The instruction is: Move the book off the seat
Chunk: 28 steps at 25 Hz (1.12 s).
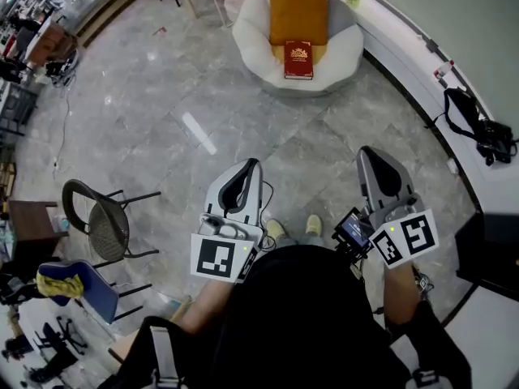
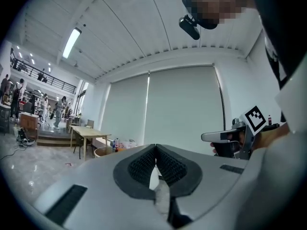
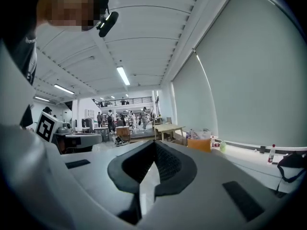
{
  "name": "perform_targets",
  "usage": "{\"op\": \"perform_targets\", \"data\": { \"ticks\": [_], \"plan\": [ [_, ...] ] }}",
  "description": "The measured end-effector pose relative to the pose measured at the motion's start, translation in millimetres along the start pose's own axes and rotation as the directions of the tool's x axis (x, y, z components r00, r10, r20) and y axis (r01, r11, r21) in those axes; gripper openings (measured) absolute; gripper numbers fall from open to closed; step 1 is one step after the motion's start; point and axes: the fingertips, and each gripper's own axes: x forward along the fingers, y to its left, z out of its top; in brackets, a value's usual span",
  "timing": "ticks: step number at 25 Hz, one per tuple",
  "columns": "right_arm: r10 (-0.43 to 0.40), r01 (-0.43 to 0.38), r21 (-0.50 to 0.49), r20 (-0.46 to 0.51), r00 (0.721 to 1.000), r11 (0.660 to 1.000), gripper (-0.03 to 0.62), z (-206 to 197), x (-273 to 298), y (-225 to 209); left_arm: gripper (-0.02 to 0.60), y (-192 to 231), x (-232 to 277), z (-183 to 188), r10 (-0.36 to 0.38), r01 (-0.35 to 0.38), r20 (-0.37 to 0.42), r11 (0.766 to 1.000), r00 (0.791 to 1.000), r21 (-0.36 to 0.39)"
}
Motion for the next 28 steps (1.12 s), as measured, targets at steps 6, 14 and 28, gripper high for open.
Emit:
{"op": "perform_targets", "data": {
  "ticks": [6,14,28],
  "plan": [
    [0.017,-0.017,0.021,-0.004,1.0,1.0,0.012,-4.0,7.3,26.0,0.012,21.4,-16.2,0.0,0.003,-0.003,0.002,1.0,1.0,-0.008],
    [0.011,-0.011,0.007,-0.024,1.0,1.0,0.012,-8.7,13.8,54.0,0.012,35.6,-33.8,0.0,-0.01,0.011,0.029,0.999,1.0,-0.042],
    [0.009,-0.009,-0.013,0.0,1.0,1.0,0.012,2.7,38.8,44.6,0.012,47.0,-18.9,5.5,-0.021,0.022,0.038,0.999,0.999,-0.038]
  ]
}}
